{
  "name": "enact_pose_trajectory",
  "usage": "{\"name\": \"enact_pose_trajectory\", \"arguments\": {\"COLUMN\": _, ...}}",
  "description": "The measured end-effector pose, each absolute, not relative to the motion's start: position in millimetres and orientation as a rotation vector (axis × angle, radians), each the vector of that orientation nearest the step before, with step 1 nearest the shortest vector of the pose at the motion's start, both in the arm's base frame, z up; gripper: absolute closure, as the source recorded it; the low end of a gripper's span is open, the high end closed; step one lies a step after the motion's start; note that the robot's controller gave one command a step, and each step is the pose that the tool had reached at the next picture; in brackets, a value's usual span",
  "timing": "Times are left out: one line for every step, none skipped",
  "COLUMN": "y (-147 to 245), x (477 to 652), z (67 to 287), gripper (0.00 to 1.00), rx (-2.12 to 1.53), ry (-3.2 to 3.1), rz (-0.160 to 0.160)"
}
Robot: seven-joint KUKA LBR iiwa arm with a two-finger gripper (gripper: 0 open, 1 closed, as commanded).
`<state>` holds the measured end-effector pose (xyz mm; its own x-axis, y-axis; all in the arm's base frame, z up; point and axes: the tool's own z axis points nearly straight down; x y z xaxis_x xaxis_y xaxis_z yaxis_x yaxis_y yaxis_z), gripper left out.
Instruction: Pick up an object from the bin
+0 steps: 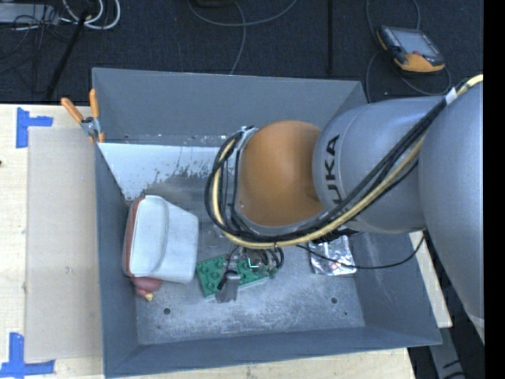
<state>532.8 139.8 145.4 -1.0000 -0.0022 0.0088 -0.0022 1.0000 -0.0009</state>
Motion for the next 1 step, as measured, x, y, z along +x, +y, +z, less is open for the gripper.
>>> {"name": "enact_pose_trajectory", "arguments": {"y": 109.1, "x": 546.2, "z": 65.7, "gripper": 0.0, "rx": -0.202, "ry": -3.128, "rz": 0.004}}
